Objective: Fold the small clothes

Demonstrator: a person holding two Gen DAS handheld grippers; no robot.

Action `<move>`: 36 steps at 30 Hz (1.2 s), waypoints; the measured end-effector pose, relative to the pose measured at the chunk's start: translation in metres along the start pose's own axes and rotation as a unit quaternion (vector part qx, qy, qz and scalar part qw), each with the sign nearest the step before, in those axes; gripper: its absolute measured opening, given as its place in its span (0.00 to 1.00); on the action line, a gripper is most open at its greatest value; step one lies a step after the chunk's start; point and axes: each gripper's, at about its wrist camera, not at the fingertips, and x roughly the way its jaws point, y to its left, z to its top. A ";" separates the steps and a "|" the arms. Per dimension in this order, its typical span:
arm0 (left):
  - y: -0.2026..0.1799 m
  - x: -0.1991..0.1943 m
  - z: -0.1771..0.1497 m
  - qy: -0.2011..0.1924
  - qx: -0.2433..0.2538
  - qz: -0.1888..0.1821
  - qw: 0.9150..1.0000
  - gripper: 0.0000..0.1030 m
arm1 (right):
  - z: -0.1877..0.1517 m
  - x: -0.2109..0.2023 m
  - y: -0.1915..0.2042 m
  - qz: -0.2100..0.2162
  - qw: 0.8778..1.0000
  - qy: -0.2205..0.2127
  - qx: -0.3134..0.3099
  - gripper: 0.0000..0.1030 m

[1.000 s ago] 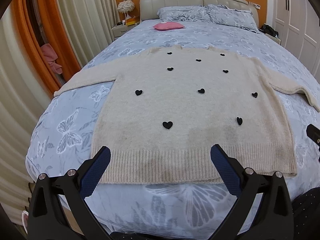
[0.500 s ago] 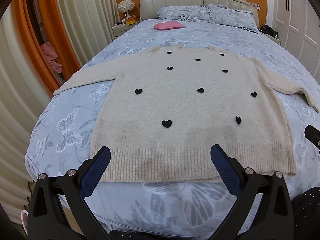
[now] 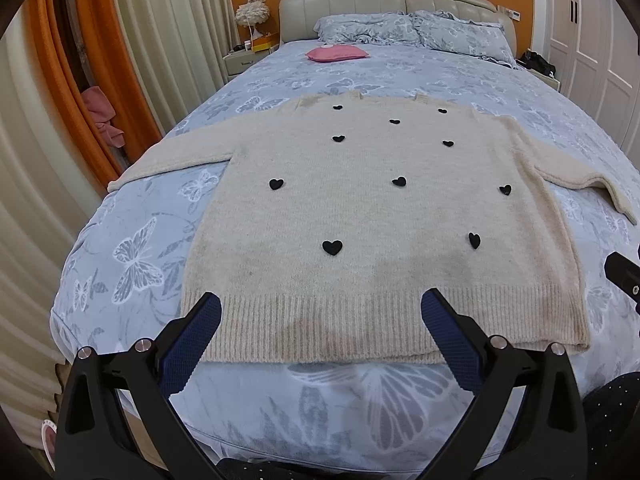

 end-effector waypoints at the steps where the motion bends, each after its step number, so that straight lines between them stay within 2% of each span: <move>1: 0.000 0.000 0.000 0.000 -0.001 0.000 1.000 0.95 | 0.000 0.000 0.000 -0.001 1.000 0.000 0.000 0.95; 18: -0.021 -0.015 0.002 0.000 -0.026 -0.003 1.000 0.95 | -0.005 0.008 0.008 -0.023 0.999 0.025 0.034 0.95; 22: -0.029 -0.015 0.002 0.001 -0.018 0.007 1.000 0.95 | -0.009 0.010 0.015 -0.032 0.999 0.027 0.012 0.95; 29: -0.038 -0.009 0.001 0.008 0.004 0.025 1.000 0.95 | -0.011 0.017 0.018 -0.018 0.999 0.034 -0.001 0.95; 36: -0.044 0.001 -0.004 0.012 0.019 0.039 0.999 0.95 | -0.012 0.028 0.020 -0.025 0.999 0.047 -0.013 0.95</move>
